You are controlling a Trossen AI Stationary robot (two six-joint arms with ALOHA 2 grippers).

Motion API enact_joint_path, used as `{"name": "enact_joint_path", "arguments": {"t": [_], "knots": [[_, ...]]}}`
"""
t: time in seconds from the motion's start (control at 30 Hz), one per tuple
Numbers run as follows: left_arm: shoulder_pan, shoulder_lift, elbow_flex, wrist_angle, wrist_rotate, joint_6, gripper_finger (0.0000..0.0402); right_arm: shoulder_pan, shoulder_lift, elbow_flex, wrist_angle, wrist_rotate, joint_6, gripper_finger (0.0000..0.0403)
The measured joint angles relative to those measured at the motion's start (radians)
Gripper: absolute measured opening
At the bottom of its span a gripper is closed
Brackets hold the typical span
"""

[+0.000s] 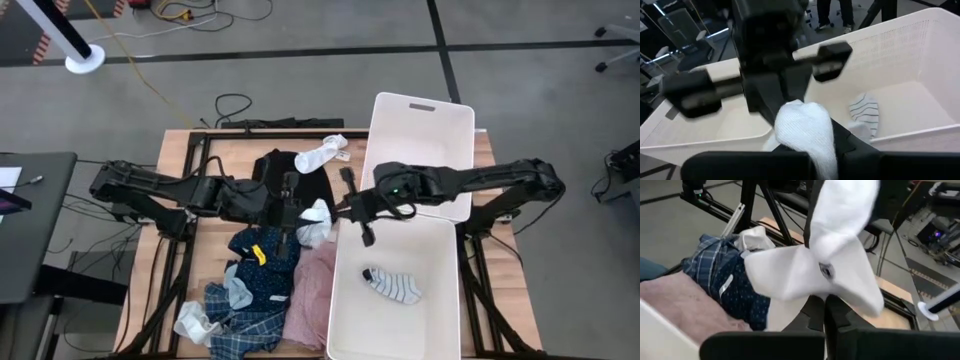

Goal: Sort clothes
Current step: Put the middle white sock into the bottom laundry bin

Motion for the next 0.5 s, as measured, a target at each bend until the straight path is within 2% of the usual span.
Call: {"name": "enact_joint_path", "arguments": {"t": [0.23, 0.5], "knots": [[-0.002, 0.000, 0.000, -0.007, -0.053, -0.002, 0.0045, 0.000, -0.101, 0.000, -0.066, 0.034, 0.003, 0.0001], [-0.024, 0.000, 0.000, -0.019, -0.076, 0.036, 0.0139, 0.044, -0.231, 0.000, -0.152, 0.035, 0.011, 0.0000]]}}
